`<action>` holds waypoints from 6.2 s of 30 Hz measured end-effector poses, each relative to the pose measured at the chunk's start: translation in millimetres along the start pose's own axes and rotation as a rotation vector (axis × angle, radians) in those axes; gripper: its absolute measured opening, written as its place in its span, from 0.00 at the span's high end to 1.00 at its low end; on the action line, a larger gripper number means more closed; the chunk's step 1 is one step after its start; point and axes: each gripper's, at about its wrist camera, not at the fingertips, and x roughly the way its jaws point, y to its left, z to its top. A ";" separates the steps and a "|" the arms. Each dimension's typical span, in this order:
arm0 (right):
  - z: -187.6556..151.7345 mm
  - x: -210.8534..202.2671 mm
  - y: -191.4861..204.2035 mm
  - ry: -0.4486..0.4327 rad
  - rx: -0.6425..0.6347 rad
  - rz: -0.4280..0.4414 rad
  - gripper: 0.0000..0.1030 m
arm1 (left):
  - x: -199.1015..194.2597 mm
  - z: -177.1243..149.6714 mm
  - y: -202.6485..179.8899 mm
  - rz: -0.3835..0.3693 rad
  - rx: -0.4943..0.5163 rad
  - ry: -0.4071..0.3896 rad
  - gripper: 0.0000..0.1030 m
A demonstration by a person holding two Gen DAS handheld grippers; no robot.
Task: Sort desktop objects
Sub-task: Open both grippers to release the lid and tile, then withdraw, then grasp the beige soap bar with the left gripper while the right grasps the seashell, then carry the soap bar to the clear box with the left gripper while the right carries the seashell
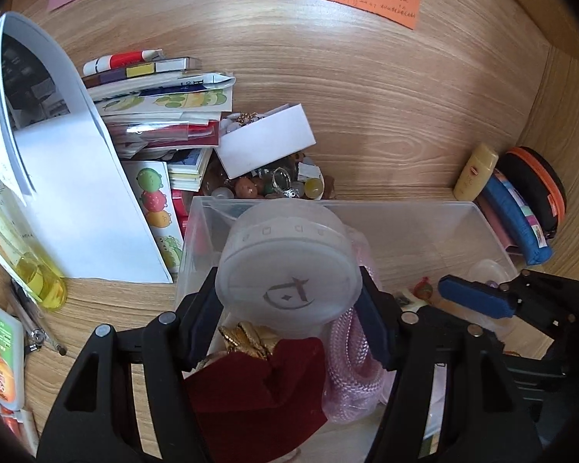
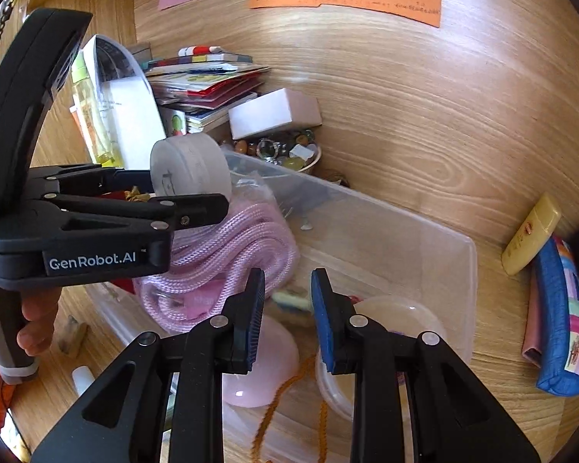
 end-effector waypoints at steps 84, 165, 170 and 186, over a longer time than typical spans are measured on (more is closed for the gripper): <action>-123.0 -71.0 -10.1 0.082 0.000 0.028 0.25 | -67.4 -139.3 42.0 0.001 0.189 0.137 0.37; 12.5 -38.4 6.5 -0.062 -0.036 0.044 0.64 | -84.0 -43.8 -11.5 -0.063 0.117 -0.170 0.57; 9.6 -26.0 5.9 -0.040 -0.024 0.046 0.64 | -71.6 -49.9 -7.9 -0.067 0.118 -0.142 0.57; -1.2 -3.5 27.9 -0.001 -0.098 0.014 0.63 | -60.0 -58.0 -4.3 0.002 0.156 -0.128 0.57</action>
